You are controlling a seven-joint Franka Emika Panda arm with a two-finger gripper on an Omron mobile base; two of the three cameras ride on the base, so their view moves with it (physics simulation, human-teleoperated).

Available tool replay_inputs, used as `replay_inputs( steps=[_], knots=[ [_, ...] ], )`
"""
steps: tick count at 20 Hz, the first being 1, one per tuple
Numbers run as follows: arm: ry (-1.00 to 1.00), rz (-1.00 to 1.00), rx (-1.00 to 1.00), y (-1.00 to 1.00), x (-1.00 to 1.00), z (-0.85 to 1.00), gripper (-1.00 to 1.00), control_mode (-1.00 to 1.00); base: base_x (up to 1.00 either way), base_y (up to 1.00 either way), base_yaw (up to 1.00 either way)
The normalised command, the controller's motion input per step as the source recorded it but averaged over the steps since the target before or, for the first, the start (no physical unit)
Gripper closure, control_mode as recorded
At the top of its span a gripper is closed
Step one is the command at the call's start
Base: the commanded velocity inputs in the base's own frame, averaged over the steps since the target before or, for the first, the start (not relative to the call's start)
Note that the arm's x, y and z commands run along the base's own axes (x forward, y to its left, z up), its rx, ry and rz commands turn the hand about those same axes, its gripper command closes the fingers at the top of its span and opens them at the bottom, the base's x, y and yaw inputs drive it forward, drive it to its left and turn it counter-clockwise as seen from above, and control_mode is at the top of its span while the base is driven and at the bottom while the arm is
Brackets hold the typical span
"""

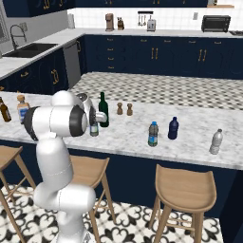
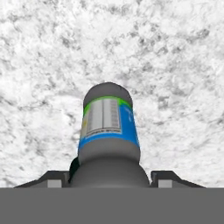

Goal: Move the plastic bottles in the middle to the plastics group, and the glass bottles in the middle to the glass group.

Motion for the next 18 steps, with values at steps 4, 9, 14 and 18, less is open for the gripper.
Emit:
replay_inputs(
  steps=[4,9,14,18],
  knots=[
    [-0.06,0.00,0.00,-0.14,-0.02,-0.22,1.00,-1.00,0.00,0.00,0.00],
    [-0.03,0.00,0.04,-0.35,-0.39,0.01,1.00,-1.00,0.00,0.00,0.00],
    [0.00,-0.03,-0.01,-0.45,-0.51,0.27,1.00,-1.00,0.00,0.00,0.00],
    [0.00,-0.08,-0.03,-0.51,-0.36,0.30,1.00,-1.00,0.00,0.00,0.00]
  ],
)
